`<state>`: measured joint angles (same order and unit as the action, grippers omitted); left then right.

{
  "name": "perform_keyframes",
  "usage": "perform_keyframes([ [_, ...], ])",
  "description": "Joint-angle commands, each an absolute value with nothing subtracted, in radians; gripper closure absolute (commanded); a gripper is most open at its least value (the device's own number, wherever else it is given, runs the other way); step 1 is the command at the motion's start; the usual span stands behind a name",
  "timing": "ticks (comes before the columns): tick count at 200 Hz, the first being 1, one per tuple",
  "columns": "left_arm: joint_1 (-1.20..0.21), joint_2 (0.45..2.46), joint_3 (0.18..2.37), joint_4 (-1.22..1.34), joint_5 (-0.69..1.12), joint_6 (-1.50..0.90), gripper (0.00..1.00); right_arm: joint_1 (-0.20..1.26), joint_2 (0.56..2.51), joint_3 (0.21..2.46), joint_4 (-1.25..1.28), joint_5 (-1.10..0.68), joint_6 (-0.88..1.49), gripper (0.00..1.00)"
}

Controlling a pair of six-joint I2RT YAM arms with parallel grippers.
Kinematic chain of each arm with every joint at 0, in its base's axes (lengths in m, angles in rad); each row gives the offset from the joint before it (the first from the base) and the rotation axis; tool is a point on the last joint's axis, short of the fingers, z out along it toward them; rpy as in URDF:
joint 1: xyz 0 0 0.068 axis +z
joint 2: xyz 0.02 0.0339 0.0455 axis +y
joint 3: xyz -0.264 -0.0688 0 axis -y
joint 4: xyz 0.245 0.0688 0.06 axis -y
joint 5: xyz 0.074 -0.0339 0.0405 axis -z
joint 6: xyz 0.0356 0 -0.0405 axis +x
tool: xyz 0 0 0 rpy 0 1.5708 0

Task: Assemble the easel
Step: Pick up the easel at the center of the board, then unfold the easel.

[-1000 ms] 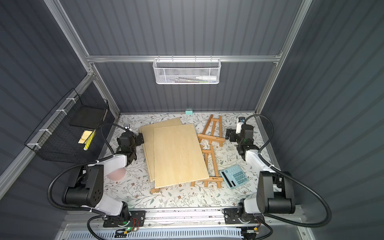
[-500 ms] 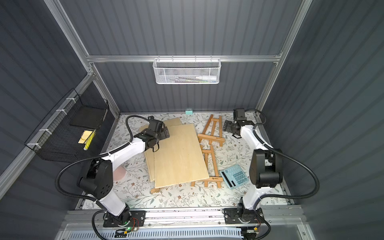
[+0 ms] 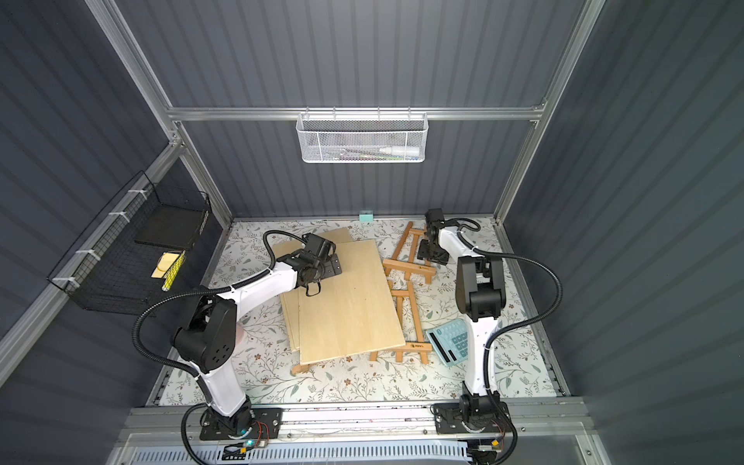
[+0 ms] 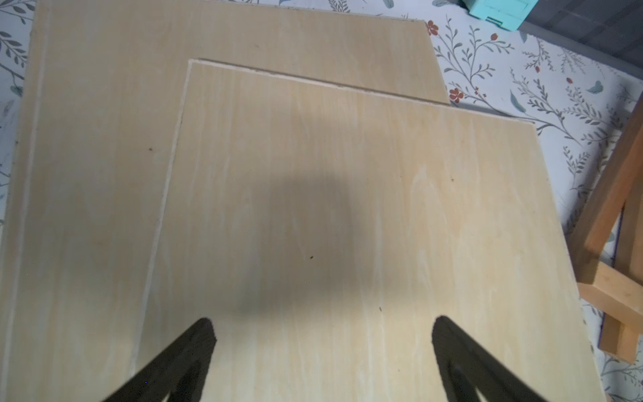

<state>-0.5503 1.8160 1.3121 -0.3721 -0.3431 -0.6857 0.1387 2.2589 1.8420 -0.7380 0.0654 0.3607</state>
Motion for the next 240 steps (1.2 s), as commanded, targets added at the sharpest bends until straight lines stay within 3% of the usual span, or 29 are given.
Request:
perform_keyframes([
  [1, -0.564, 1.828, 1.337, -0.412, -0.347, -0.700, 0.01, 0.147, 2.307, 1.913, -0.824, 0.105, 0.373, 0.45],
  [31, -0.582, 1.851, 1.381, -0.432, -0.345, -0.680, 0.01, 0.157, 2.355, 1.962, -0.830, 0.123, 0.383, 0.58],
  [52, -0.595, 1.861, 1.405, -0.433, -0.338, -0.660, 0.01, 0.152, 2.370, 1.983, -0.834, 0.117, 0.404, 0.74],
  [90, -0.650, 1.859, 1.454, -0.400, -0.333, -0.540, 0.00, 0.105, 2.232, 1.903, -0.767, 0.021, 0.445, 0.97],
  [153, -0.696, 1.868, 1.464, -0.284, -0.116, -0.450, 0.01, -0.036, 1.894, 1.727, -0.803, -0.271, 0.519, 0.98],
  [207, -0.709, 1.843, 1.364, 0.038, 0.424, -0.420, 0.00, -0.058, 1.756, 1.608, -0.810, -0.403, 0.547, 0.98],
  [240, -0.713, 1.869, 1.358, 0.150, 0.583, -0.444, 0.01, -0.057, 1.720, 1.584, -0.775, -0.480, 0.594, 0.98],
])
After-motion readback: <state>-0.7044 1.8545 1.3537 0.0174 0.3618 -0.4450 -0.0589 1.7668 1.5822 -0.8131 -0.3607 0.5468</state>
